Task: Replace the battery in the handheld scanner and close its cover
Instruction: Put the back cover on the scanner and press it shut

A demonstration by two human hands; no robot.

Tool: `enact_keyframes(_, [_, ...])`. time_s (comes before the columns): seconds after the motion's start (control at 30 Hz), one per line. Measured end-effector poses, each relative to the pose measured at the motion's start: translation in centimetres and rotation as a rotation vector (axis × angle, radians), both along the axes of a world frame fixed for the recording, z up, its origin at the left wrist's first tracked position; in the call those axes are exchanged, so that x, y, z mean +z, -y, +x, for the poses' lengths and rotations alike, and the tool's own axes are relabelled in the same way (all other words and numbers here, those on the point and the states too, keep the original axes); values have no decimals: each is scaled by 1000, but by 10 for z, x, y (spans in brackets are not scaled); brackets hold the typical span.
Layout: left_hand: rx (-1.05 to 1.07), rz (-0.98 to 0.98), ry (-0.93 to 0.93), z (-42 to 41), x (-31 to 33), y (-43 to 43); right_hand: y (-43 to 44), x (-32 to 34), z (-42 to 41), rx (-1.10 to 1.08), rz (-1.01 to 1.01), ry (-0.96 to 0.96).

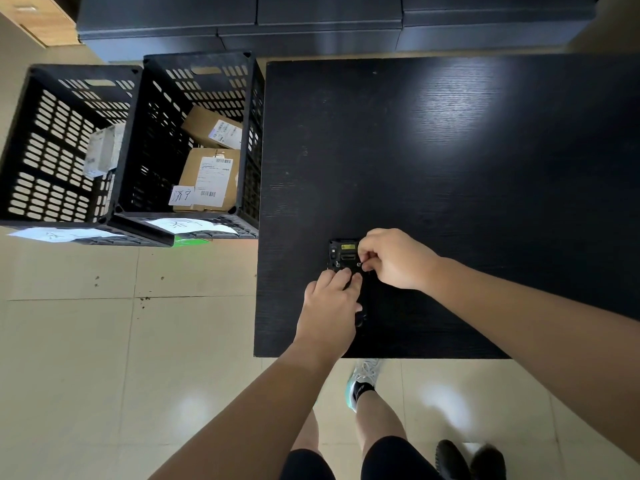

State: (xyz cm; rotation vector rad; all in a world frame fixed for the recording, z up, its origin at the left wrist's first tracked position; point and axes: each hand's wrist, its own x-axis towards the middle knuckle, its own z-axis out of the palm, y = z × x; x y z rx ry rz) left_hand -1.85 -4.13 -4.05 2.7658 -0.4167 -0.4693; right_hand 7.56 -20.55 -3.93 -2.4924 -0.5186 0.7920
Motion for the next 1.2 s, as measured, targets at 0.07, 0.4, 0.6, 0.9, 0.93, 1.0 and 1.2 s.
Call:
enact_keyframes(0.07, [-3,4,0,0,1,0,-1,0,-4,3,1,-11])
enact_keyframes(0.4, [-8,1,5,0,2,0,3,-4,-25,-172,132,93])
enact_keyframes(0.6, [-9,10,8,-1,1,0,-1,-3,-22,-190,115,69])
enact_keyframes(0.9, [5,2,36,-1,-3,1,-12,1,-26,-315,26,20])
enact_keyframes(0.93, [5,1,32,-1,-3,1,-14,2,-27,-330,23,16])
enact_keyframes(1.0, [7,10,29,0,-2,1,-16,3,-28,-358,15,4])
enact_keyframes(1.2, [25,1,43,-1,-5,1,-20,1,-32,-431,-11,2])
